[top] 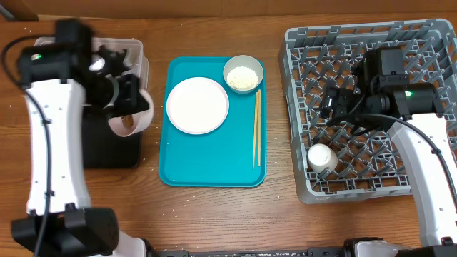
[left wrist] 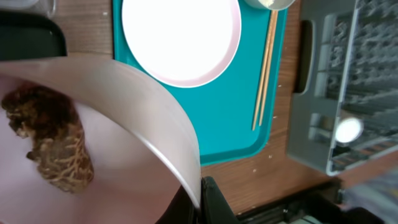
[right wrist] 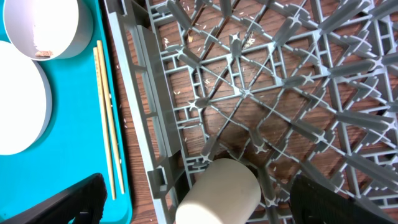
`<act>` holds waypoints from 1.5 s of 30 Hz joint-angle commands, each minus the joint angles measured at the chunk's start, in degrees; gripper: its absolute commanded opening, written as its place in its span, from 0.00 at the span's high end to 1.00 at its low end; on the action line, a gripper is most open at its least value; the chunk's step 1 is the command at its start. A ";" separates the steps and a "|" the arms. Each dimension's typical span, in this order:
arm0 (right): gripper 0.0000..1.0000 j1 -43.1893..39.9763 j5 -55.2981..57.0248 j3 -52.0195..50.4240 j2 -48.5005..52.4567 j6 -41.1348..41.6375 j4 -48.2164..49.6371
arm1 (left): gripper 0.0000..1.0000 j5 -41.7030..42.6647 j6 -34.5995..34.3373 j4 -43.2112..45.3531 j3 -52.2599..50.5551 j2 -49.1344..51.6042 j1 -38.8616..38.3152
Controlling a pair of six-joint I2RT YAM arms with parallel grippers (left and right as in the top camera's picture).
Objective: Sort waste into correct bins and load items into the dishwasher
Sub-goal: 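Carry pink bowl with left gripper over black tray and tip out scraps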
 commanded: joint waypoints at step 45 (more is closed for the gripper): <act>0.03 -0.26 0.28 0.24 -1.55 -0.46 0.79 | 0.96 52.63 24.46 -4.02 -5.14 15.87 30.34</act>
